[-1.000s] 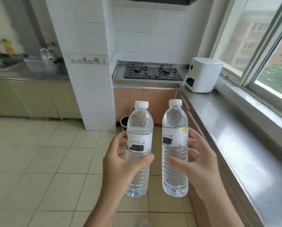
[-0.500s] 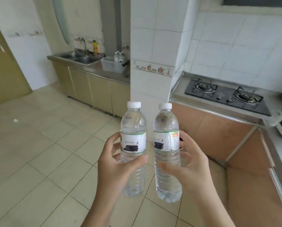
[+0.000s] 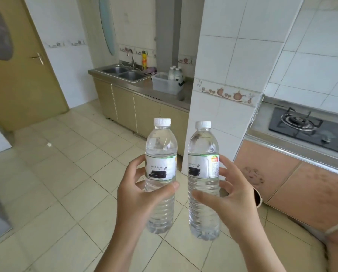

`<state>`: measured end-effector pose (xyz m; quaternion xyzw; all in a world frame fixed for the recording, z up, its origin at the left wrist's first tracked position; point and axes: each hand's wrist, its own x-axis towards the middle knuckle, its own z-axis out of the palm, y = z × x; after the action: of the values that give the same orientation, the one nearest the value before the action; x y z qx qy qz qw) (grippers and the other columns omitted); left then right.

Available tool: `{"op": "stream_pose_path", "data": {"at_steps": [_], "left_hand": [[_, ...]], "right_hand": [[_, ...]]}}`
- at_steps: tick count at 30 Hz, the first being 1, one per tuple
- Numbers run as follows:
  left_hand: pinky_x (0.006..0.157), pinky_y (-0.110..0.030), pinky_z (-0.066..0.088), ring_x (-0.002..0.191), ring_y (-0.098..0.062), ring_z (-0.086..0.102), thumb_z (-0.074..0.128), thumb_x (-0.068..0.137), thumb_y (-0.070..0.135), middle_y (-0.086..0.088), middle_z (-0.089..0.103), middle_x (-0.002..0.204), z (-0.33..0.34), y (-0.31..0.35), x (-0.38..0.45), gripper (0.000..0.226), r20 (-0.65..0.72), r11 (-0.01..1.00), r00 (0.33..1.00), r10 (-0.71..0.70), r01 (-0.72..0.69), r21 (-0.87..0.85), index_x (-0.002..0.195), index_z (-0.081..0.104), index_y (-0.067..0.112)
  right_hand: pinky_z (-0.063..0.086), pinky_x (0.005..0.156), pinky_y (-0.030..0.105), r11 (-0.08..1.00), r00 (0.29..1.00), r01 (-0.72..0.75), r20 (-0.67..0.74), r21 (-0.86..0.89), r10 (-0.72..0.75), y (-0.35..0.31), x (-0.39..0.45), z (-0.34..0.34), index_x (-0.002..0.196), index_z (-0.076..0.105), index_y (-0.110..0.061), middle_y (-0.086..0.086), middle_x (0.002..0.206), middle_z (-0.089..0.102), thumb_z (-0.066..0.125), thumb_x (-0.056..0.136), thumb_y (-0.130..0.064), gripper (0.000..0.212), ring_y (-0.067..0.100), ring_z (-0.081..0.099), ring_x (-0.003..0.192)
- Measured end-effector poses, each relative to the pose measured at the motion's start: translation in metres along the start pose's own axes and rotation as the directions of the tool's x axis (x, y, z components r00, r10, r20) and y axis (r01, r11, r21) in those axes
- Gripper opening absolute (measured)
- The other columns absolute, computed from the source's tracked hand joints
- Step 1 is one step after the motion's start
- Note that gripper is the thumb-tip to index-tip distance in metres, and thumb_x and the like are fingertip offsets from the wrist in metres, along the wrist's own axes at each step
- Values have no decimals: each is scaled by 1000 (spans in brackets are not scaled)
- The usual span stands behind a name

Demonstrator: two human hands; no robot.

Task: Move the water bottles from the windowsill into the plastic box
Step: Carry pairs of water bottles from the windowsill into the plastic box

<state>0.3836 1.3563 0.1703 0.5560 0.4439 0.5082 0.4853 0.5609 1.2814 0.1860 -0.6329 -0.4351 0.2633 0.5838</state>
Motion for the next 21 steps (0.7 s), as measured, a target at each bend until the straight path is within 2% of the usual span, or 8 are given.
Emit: {"op": "stream_pose_path", "data": {"at_steps": [5,7,10,14,16,19,21], "left_hand": [[63,-18,53,79,-1,73,90,38,42,22,73,99,-28,-5,89,78,47,1000,999,10,-11,22,109,59,53],[60,-14,52,79,0,72,90,38,42,23,72,99,-37,-8,120,78,52,999,999,11,-12,30,109,59,53],[65,-18,51,81,0,72,91,38,42,25,71,101,-49,-14,163,78,45,1000,999,-5,4,21,108,59,54],[59,-12,51,80,0,72,91,38,37,25,71,99,-58,-26,216,74,9,1000,1000,-18,18,2,102,59,59],[63,-16,52,82,-3,73,91,38,37,20,73,100,-62,-34,245,77,-25,999,999,-32,32,-5,106,60,55],[71,-27,54,86,-6,73,91,39,37,14,74,100,-64,-45,293,79,-70,999,996,-47,46,-25,111,61,50],[72,-31,56,85,-7,74,91,39,36,15,74,99,-63,-52,329,78,-94,999,994,-51,50,-22,110,61,50]], "right_hand": [[51,72,25,1000,999,7,-50,12,-7,-1,60,58,121,51,-53,-15,109,66,92,50,-19,89,-2,64,90],[52,73,27,1000,999,3,-52,13,-2,-2,84,78,122,51,-52,-15,109,66,91,50,-19,89,-1,65,91],[51,74,28,1000,999,-3,-38,14,4,-1,121,107,121,52,-53,-15,108,66,90,51,-17,88,-1,64,91],[50,73,27,1000,1000,13,15,14,-13,5,177,143,115,54,-54,-20,103,67,89,52,-13,83,-1,64,90],[51,73,27,999,998,45,45,6,-45,8,207,161,107,55,-60,-24,100,67,87,54,-6,82,-1,65,87],[51,60,15,997,994,75,79,16,-76,16,256,185,98,55,-67,-29,95,67,85,54,1,86,-3,65,83],[49,59,10,996,992,79,94,32,-82,23,293,199,96,55,-67,-29,94,68,85,54,3,87,-4,66,82]]}}
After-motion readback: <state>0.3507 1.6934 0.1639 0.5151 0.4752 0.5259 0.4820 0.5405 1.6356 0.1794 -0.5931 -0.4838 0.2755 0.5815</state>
